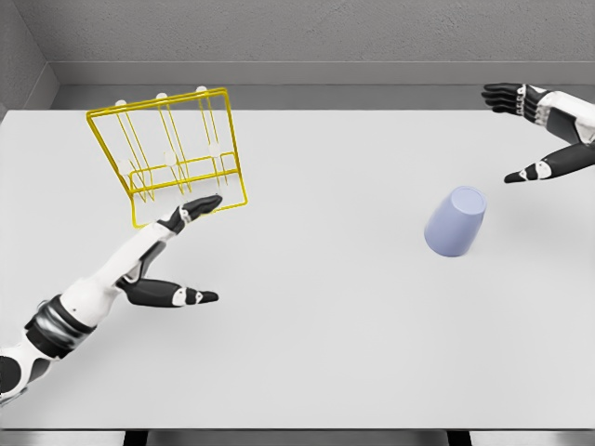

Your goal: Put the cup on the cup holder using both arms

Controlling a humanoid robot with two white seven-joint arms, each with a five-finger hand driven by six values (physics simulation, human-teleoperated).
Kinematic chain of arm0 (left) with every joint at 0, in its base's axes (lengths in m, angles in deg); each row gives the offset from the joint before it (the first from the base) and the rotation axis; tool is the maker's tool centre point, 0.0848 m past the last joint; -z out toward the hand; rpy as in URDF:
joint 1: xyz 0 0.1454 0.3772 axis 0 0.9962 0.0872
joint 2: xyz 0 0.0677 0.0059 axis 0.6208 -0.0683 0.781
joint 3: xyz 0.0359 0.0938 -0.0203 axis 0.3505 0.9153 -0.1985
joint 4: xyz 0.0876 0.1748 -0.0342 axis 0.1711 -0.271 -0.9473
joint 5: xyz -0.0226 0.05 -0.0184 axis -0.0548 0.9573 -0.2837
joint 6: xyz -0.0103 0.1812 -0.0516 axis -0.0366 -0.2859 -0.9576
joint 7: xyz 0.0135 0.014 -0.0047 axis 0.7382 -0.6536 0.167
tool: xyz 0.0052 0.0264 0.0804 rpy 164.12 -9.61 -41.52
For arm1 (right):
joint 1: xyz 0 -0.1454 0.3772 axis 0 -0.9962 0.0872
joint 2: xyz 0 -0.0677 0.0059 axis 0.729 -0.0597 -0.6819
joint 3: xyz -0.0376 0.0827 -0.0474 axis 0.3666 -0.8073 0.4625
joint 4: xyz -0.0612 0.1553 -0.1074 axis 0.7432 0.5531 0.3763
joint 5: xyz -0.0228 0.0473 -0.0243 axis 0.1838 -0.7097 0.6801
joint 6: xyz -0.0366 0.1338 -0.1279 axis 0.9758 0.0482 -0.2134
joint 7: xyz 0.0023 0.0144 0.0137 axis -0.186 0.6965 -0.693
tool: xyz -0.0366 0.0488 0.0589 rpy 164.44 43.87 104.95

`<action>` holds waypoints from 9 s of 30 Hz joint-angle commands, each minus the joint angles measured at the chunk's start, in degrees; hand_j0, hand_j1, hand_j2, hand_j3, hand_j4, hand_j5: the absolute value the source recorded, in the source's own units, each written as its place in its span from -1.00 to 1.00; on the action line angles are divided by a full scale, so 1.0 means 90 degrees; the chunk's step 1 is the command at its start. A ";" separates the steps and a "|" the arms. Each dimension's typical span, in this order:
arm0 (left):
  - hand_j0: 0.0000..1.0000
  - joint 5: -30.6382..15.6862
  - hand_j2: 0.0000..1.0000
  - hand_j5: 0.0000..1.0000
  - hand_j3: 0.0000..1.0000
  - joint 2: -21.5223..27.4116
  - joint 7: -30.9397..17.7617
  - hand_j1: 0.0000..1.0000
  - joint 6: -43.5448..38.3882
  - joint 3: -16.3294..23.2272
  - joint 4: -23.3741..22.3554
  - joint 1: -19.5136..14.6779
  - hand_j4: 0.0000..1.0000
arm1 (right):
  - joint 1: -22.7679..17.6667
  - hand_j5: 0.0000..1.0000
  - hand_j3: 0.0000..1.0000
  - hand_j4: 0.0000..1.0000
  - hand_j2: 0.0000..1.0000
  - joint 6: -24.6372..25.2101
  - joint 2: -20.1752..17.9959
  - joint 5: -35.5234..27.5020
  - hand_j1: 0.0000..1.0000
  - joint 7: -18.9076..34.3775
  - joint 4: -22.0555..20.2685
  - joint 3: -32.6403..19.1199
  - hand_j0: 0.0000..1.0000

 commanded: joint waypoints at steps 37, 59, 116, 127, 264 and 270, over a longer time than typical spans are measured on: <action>1.00 -0.0006 1.00 1.00 1.00 -0.0647 0.0022 1.00 -0.0732 0.0665 -0.0019 -0.0596 1.00 | -0.1611 1.00 1.00 1.00 1.00 -0.0536 -0.0028 -0.1362 1.00 -0.0001 0.0238 -0.0099 1.00; 1.00 -0.1041 1.00 1.00 1.00 -0.0657 0.0042 1.00 -0.0810 0.0723 -0.0009 -0.0557 1.00 | -0.1768 1.00 1.00 1.00 1.00 -0.0019 0.0841 -0.1498 1.00 -0.0001 0.0794 -0.0206 1.00; 1.00 -0.1490 1.00 1.00 1.00 -0.1409 -0.0504 1.00 -0.1308 0.0762 -0.0498 -0.0684 1.00 | -0.1924 0.44 0.44 0.44 0.44 0.0245 0.1291 -0.1410 0.44 -0.0001 0.0746 -0.0314 0.44; 1.00 -0.1480 1.00 1.00 1.00 -0.1233 -0.1208 1.00 -0.1220 0.0645 -0.0498 -0.0703 1.00 | -0.1846 0.35 0.35 0.35 0.35 0.0196 0.1261 -0.1401 0.35 -0.0001 0.0629 -0.0333 0.35; 1.00 -0.1549 1.00 1.00 1.00 -0.3088 -0.1286 1.00 -0.1327 0.0567 -0.2041 -0.0889 1.00 | -0.0303 1.00 1.00 1.00 1.00 -0.0636 0.0236 0.4332 1.00 -0.1195 -0.0397 -0.1017 1.00; 1.00 -0.1549 1.00 1.00 1.00 -0.3176 -0.1286 1.00 -0.1337 0.0557 -0.2177 -0.0928 1.00 | -0.0312 1.00 1.00 1.00 1.00 -0.0636 0.0226 0.4332 1.00 -0.1195 -0.0397 -0.1026 1.00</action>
